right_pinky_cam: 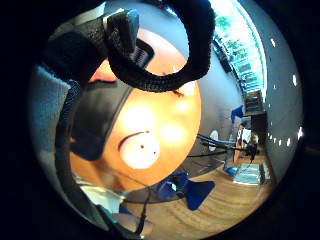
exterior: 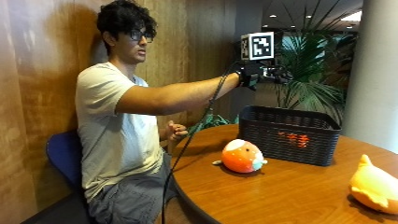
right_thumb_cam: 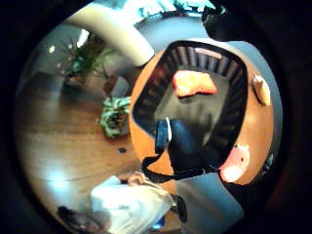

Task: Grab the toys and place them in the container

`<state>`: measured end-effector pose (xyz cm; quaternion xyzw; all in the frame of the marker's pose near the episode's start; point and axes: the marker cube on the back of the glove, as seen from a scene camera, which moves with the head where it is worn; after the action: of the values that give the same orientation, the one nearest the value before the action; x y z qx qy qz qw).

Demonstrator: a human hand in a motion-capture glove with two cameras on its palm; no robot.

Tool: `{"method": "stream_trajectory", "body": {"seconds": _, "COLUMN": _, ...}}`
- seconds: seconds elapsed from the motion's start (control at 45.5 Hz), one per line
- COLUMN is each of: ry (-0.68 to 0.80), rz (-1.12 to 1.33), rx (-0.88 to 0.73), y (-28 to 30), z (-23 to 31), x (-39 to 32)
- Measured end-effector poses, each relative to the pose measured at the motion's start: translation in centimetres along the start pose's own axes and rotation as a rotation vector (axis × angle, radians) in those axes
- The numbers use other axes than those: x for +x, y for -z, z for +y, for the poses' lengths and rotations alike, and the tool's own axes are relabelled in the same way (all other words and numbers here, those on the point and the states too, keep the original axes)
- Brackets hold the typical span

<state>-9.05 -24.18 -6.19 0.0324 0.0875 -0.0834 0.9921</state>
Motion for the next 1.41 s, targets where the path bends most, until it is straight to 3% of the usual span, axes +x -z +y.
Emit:
{"method": "stream_trajectory", "body": {"seconds": 0.726, "ry": -0.059, "rz": -0.105, "rx": 0.072, "y": -1.6, "z": 14.5, "x": 8.2}}
{"method": "stream_trajectory", "body": {"seconds": 1.407, "ry": -0.143, "rz": -0.09, "rx": 0.072, "y": -4.2, "z": 19.6, "x": 8.3}}
